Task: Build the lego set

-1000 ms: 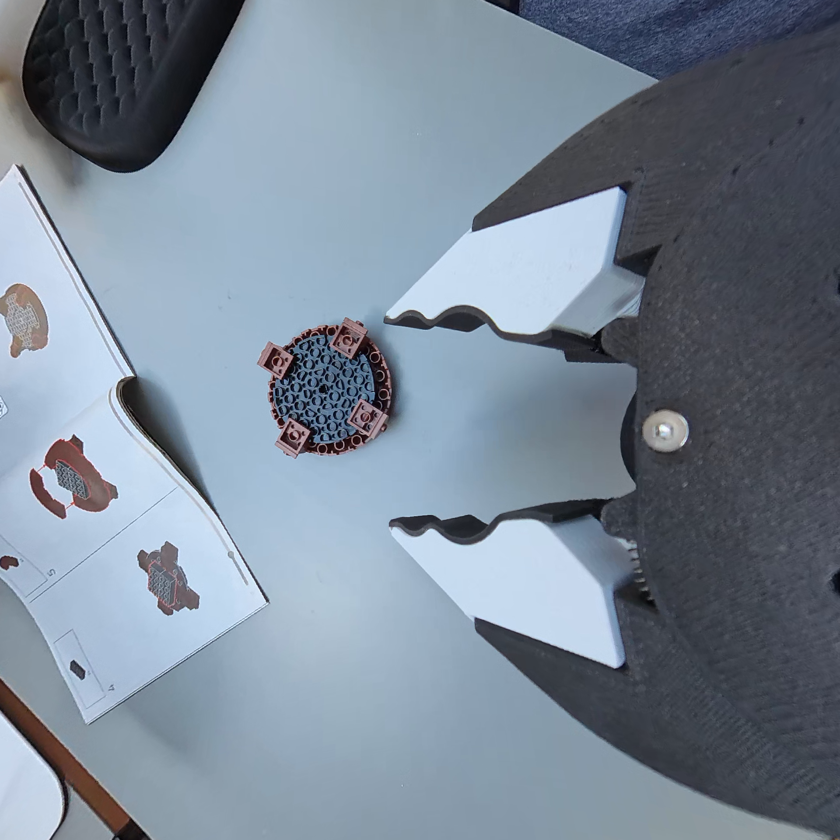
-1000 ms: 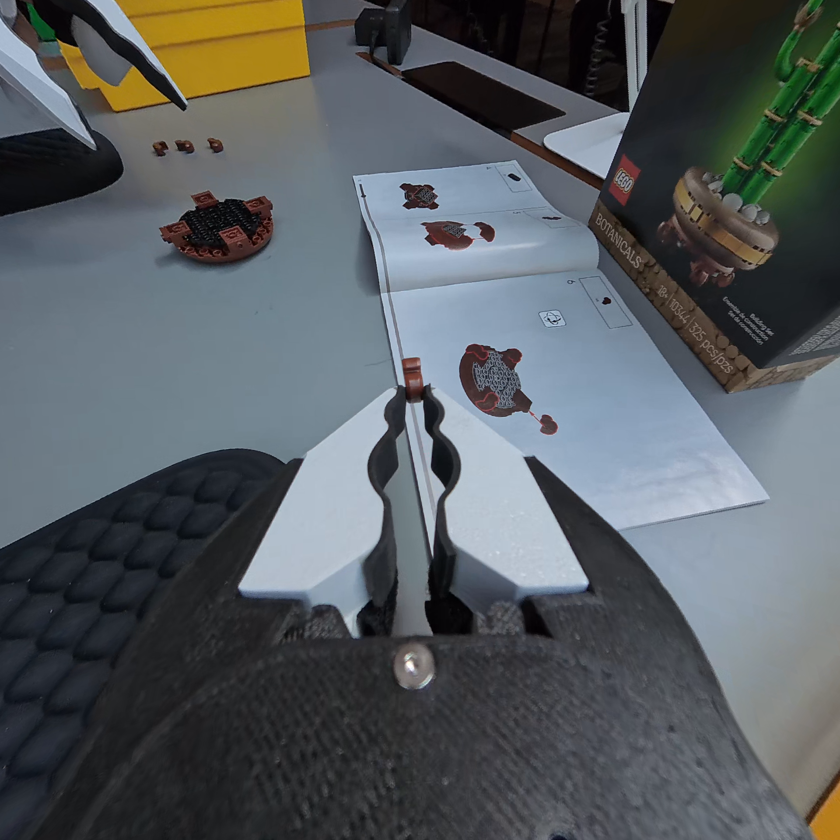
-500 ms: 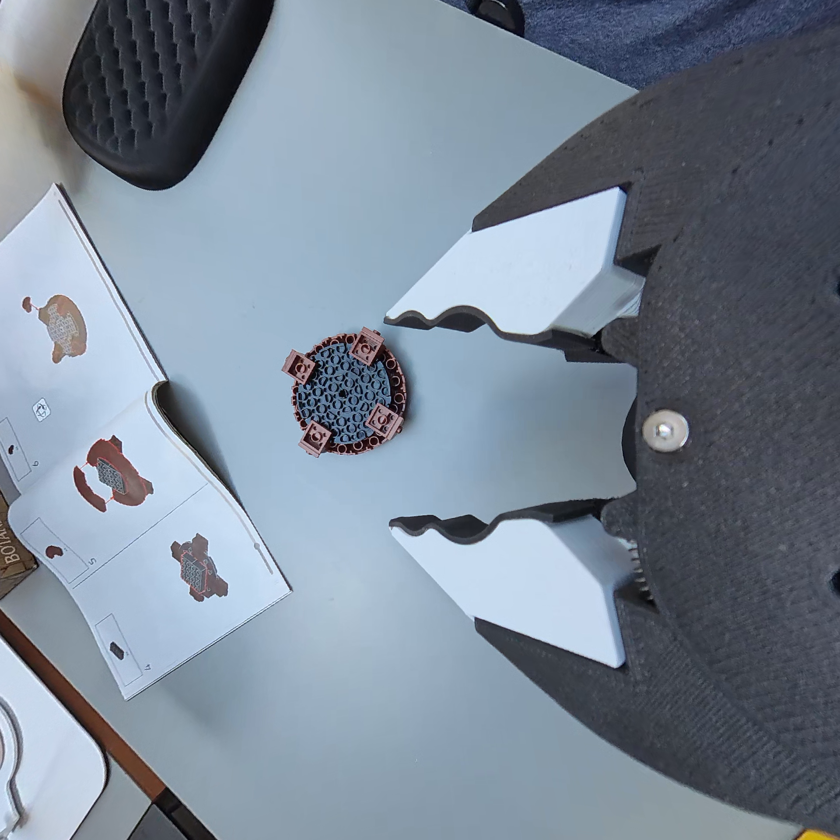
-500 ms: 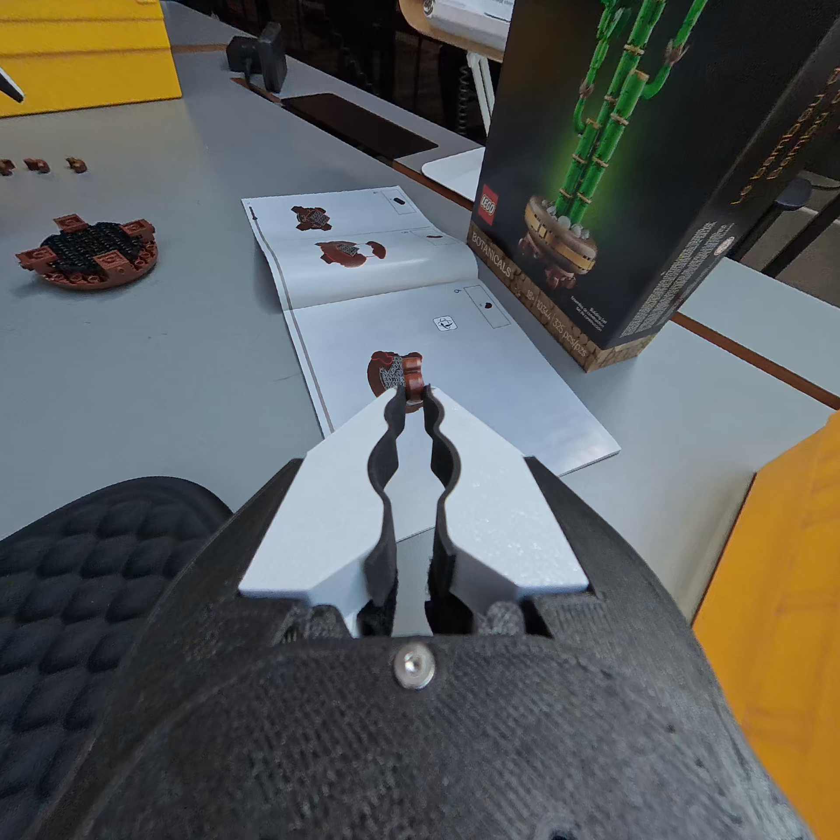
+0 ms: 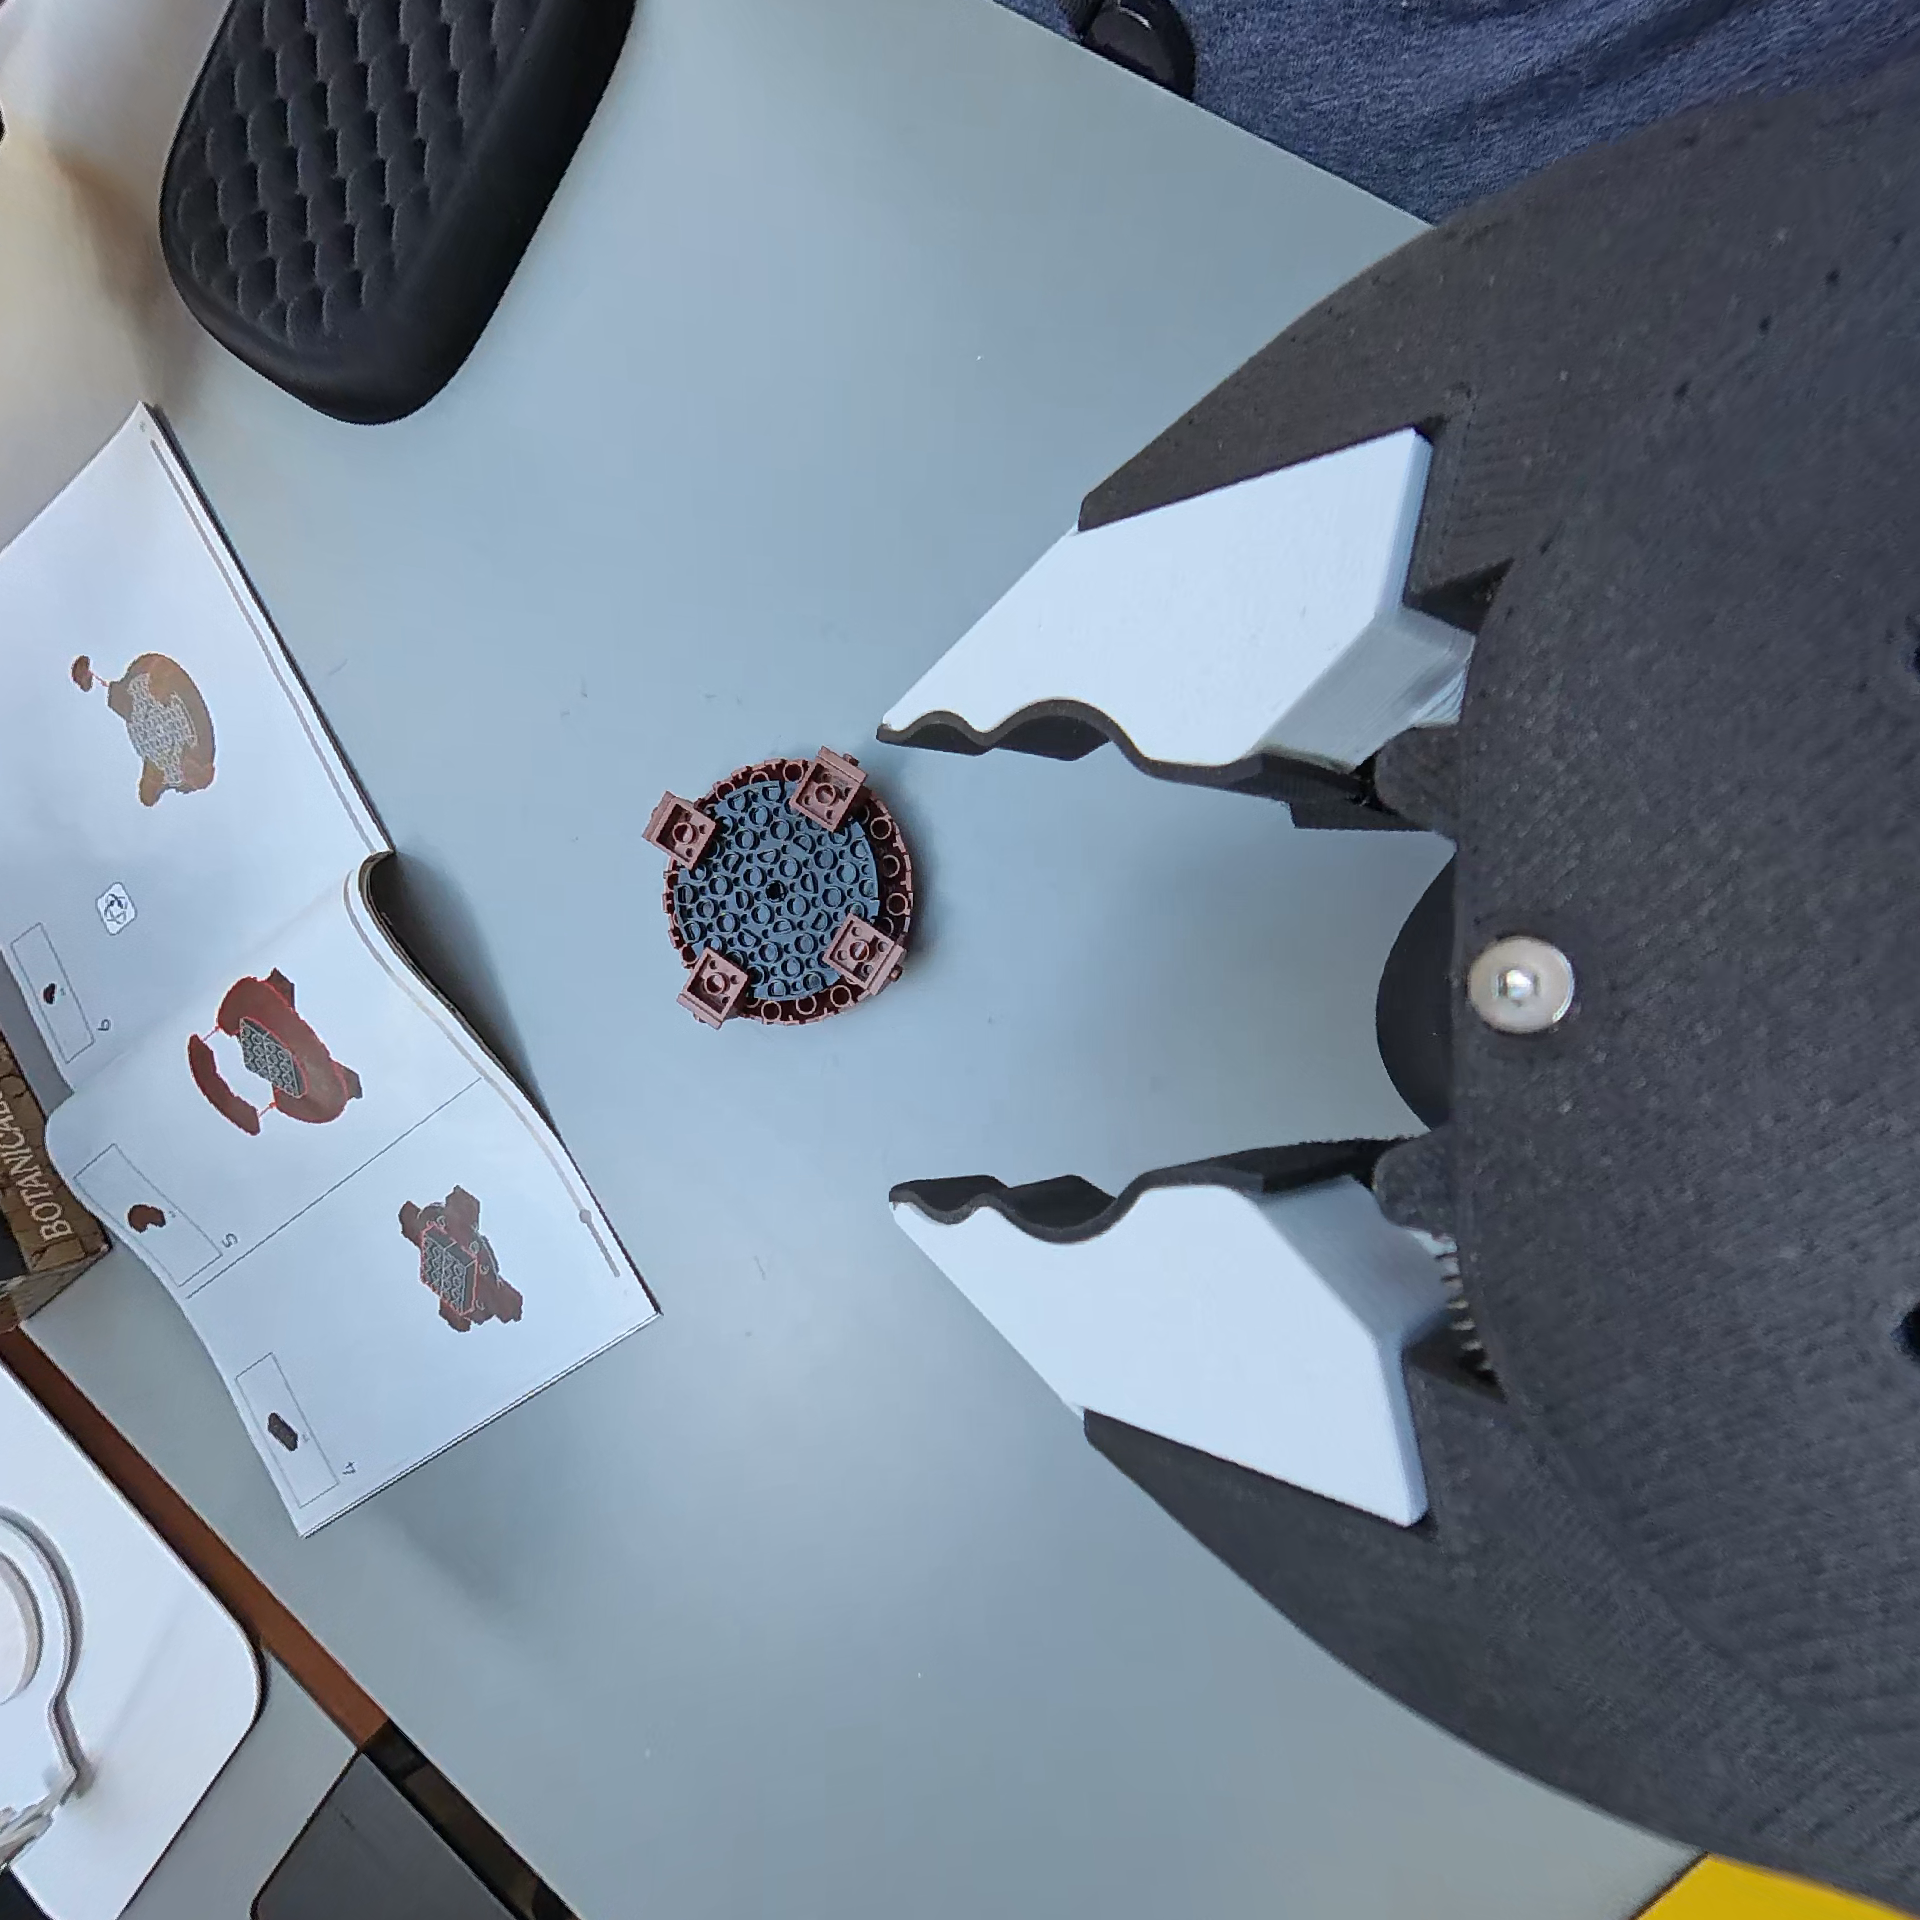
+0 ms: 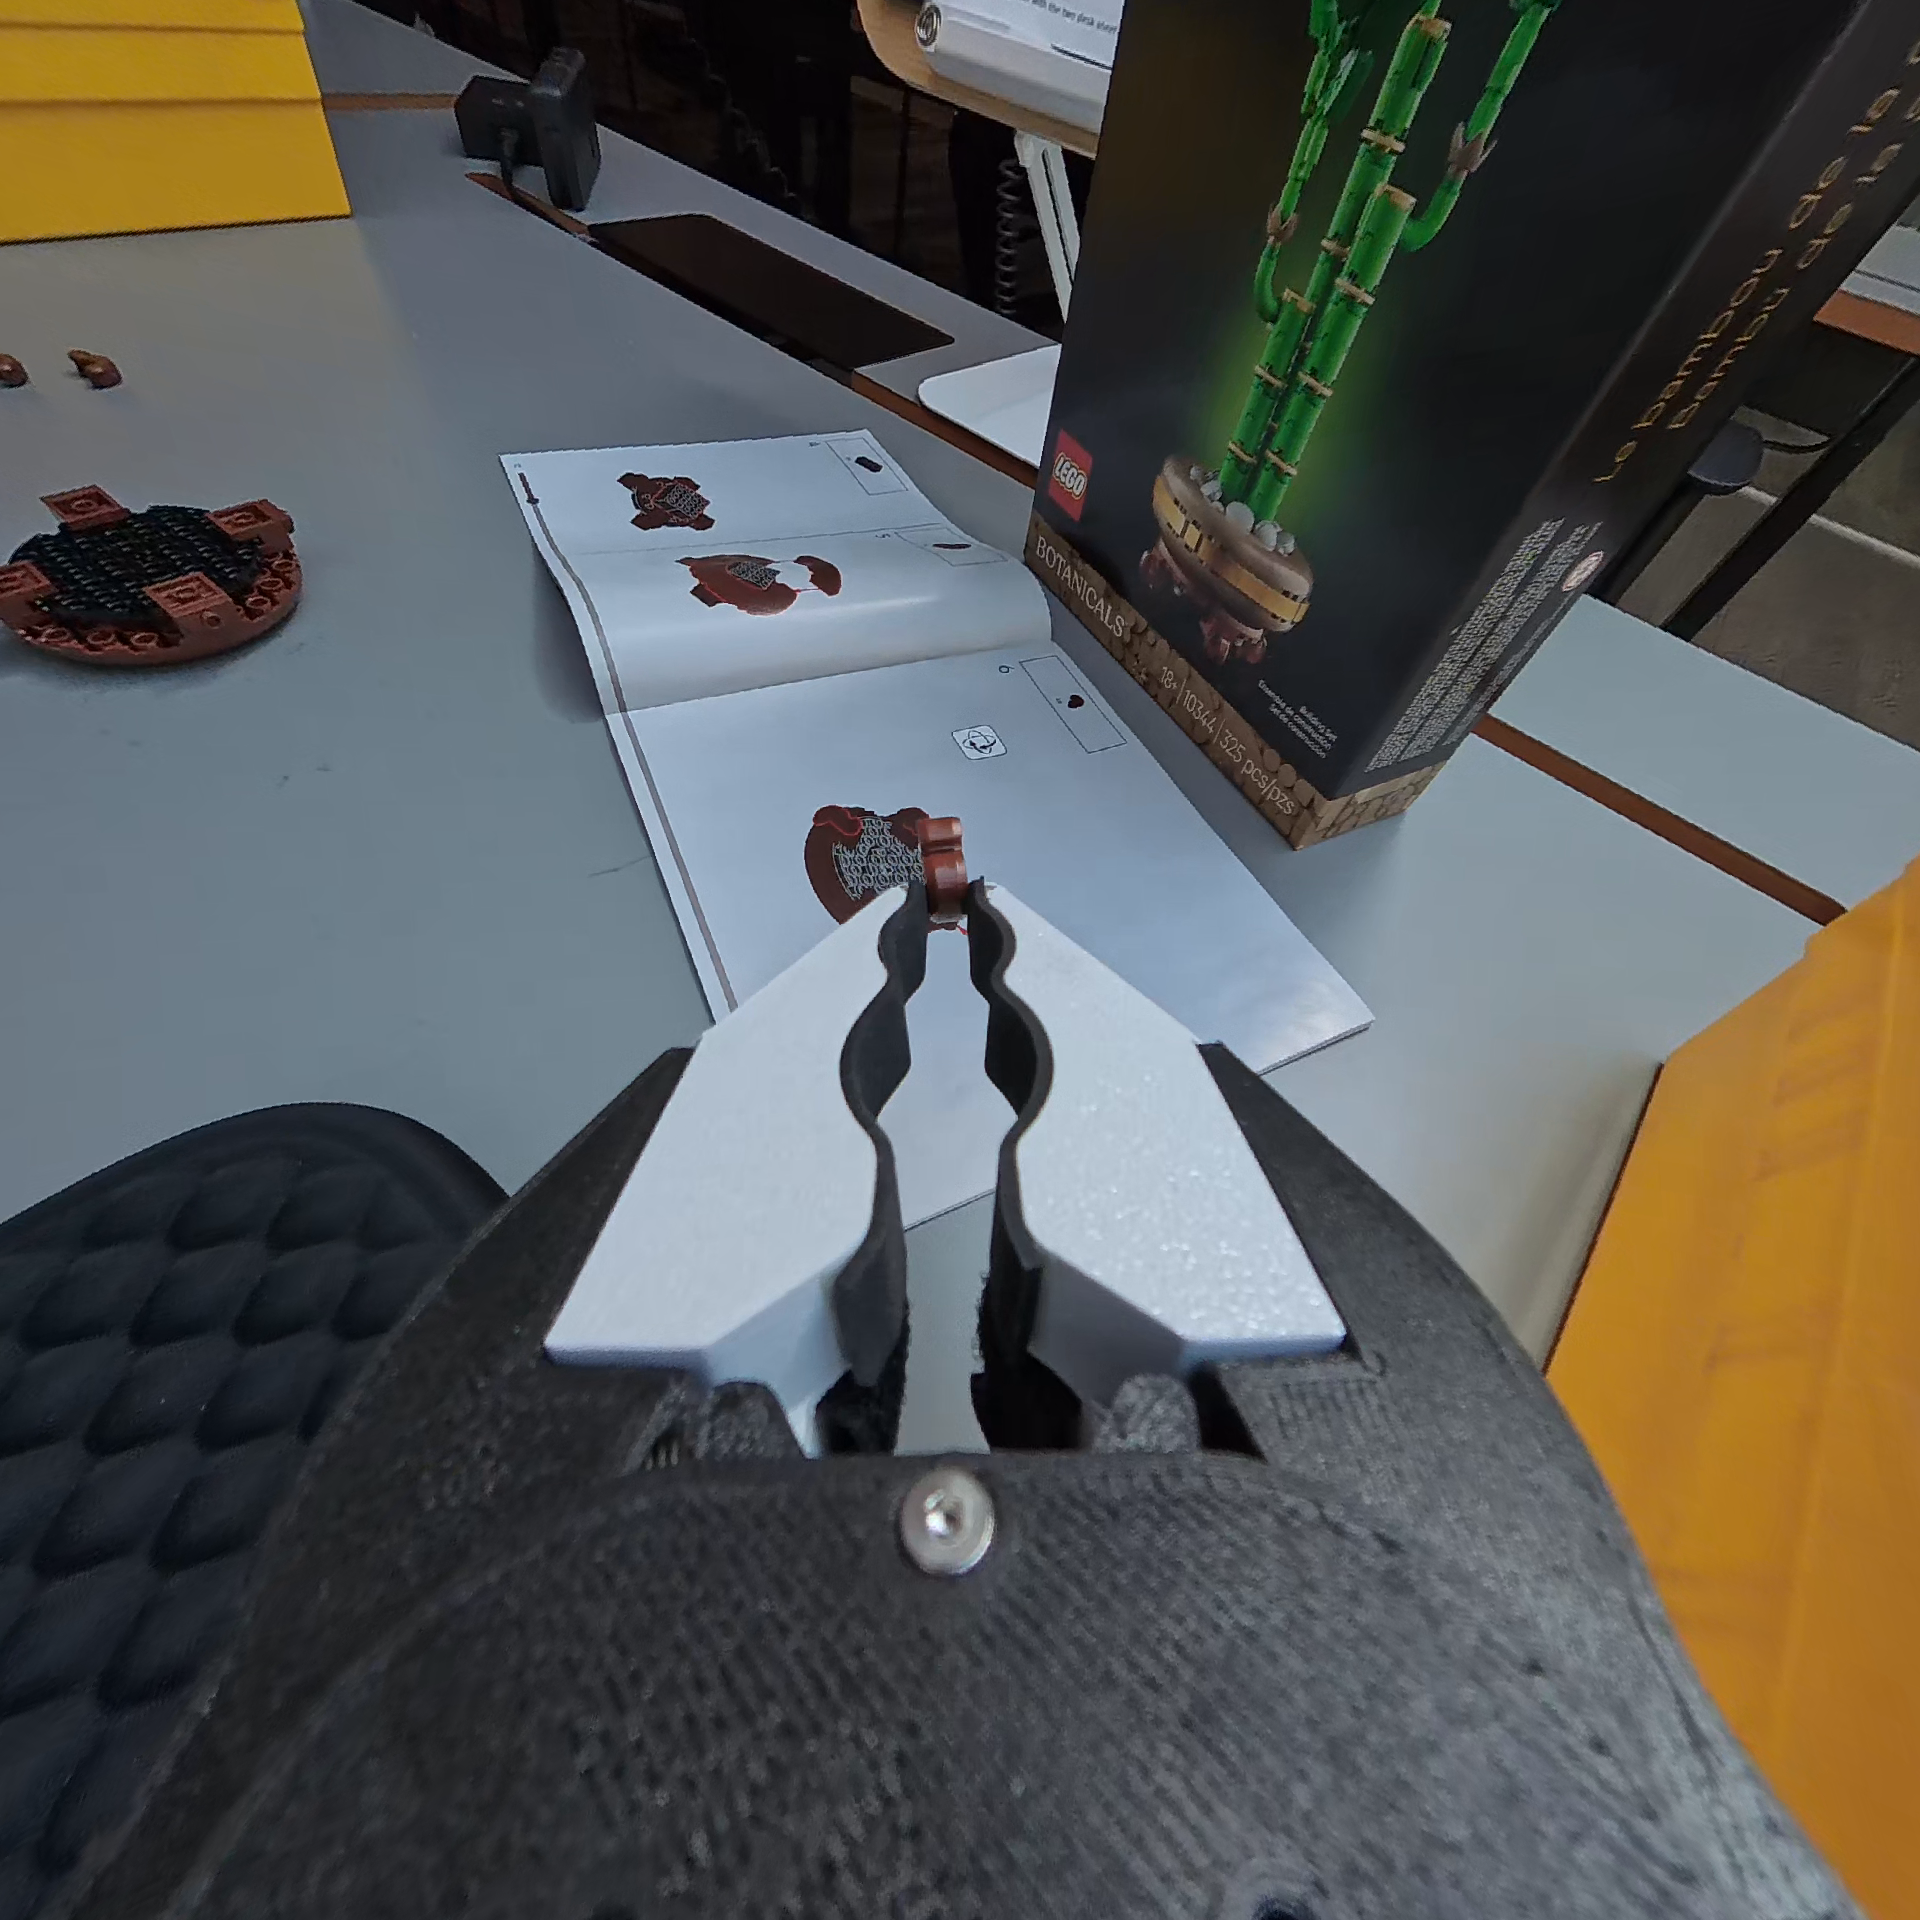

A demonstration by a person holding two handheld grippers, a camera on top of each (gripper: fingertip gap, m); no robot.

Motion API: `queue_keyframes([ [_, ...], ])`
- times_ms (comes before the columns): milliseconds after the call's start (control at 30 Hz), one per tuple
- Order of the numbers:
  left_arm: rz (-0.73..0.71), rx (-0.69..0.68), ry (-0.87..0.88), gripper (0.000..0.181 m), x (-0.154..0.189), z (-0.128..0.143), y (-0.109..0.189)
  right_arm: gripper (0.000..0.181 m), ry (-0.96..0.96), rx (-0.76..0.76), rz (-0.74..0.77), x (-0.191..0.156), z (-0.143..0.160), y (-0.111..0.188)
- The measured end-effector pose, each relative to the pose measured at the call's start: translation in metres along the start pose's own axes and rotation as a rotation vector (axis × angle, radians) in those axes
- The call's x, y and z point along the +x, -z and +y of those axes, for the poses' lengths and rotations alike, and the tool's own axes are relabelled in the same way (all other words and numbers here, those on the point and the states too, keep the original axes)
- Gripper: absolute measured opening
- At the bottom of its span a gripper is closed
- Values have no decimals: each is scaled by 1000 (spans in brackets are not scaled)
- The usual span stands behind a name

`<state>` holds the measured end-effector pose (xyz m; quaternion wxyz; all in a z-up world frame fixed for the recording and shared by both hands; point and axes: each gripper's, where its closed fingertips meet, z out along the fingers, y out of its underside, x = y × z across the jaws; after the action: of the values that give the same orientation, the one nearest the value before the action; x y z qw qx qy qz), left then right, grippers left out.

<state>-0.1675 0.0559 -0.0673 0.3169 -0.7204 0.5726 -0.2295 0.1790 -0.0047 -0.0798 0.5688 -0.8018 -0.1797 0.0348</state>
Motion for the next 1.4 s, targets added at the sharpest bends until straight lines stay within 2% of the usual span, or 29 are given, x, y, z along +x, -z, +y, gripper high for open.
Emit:
queue_keyframes([
  [333, -24, 27, 18, 80, -10, 7, 14, 7, 29, -15, 10, -1, 2, -2],
  [667, -10, 11, 52, 80, -17, 24, 10, 7, 43, -13, 2, -4, -1, 0],
  [1033, 7, 3, 44, 80, -14, 19, 0, 7, 35, -7, 36, 6, -1, 5],
  [1267, -22, -13, 4, 81, -11, 29, -6, 7, -16, 8, -18, 7, 2, 3],
  [1400, -5, -1, -59, 85, -2, 33, -26, 7, 13, 42, -126, -9, 2, 1],
])
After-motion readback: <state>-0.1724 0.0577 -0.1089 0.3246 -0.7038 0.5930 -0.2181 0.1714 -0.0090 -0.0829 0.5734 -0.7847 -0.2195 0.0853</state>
